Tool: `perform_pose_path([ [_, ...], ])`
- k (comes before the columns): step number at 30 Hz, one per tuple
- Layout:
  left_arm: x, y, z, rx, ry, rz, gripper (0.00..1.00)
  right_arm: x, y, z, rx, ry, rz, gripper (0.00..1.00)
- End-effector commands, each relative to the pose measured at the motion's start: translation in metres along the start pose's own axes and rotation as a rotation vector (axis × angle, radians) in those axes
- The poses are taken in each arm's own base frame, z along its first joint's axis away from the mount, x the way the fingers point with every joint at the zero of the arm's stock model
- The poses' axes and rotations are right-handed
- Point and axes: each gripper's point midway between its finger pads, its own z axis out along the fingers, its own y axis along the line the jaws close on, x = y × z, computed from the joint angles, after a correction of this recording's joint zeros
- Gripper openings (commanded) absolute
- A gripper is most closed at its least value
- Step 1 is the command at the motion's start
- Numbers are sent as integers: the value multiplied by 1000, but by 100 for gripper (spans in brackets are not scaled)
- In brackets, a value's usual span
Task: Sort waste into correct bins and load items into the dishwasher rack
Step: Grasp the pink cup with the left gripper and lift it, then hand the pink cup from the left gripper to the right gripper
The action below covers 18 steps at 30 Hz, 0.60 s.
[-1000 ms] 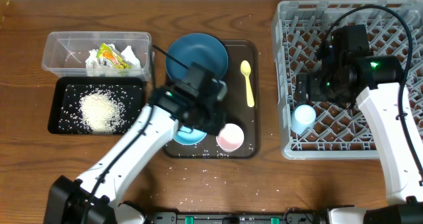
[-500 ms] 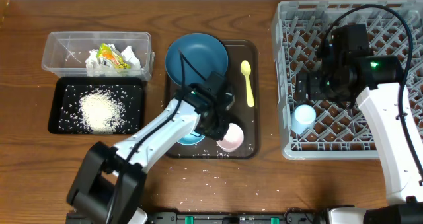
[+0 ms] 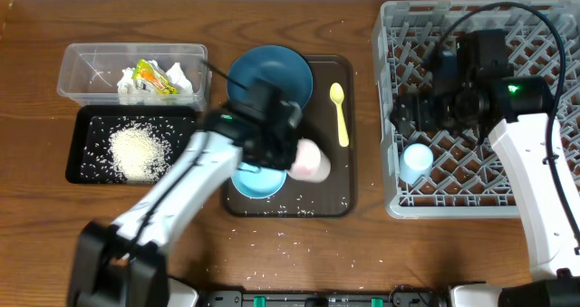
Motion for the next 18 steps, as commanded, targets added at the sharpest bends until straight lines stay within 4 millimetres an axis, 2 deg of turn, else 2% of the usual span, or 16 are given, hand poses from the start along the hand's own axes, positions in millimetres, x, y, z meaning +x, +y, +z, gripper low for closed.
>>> perform_pose_path([
  [1, -22, -41, -48, 336, -87, 16, 6, -13, 65, -11, -381, -77, -142, 99],
  [4, -31, -54, -79, 560, -127, 4, 6, -24, 107, -25, -631, -169, -255, 99],
  [6, -35, -57, -94, 659, -147, 3, 6, -25, 124, -29, -715, -199, -304, 99],
  [12, -40, -66, -125, 840, -177, 21, 6, -22, 163, -40, -874, -253, -440, 99],
  [18, -41, -71, -147, 958, -185, 36, 6, -14, 189, -46, -945, -277, -547, 99],
])
